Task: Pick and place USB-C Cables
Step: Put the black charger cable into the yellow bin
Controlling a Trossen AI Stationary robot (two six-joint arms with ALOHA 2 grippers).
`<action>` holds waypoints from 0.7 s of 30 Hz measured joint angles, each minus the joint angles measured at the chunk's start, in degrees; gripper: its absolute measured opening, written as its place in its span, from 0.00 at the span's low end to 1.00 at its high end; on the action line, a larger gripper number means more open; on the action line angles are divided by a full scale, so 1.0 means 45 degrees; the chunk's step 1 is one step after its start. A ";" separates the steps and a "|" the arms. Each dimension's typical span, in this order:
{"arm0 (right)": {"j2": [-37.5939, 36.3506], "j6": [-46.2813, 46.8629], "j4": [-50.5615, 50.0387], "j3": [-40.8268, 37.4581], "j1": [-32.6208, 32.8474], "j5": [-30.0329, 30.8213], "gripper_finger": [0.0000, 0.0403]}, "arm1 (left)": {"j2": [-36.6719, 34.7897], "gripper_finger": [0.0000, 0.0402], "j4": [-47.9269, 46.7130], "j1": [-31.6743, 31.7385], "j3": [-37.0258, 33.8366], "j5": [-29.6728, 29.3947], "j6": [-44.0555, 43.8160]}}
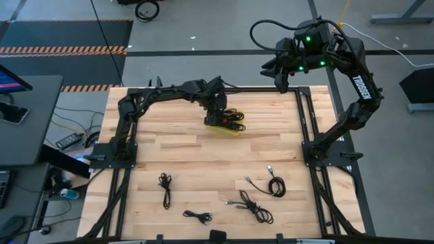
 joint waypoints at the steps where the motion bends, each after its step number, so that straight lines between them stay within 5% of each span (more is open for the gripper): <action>1: 0.0000 -0.0007 0.0000 0.0000 0.0000 0.0000 0.30 | 0.0000 0.09 -0.0022 -0.0010 0.0002 0.0000 -0.0001; 8: 0.0000 -0.0038 -0.0005 0.0000 0.0000 -0.0001 0.30 | 0.0101 0.09 -0.0592 0.0078 -0.0002 0.0992 -0.0371; 21: 0.0000 -0.0042 -0.0010 0.0000 0.0034 -0.0010 0.30 | 0.0160 0.09 -0.0549 0.0439 -0.0007 0.0889 -0.1082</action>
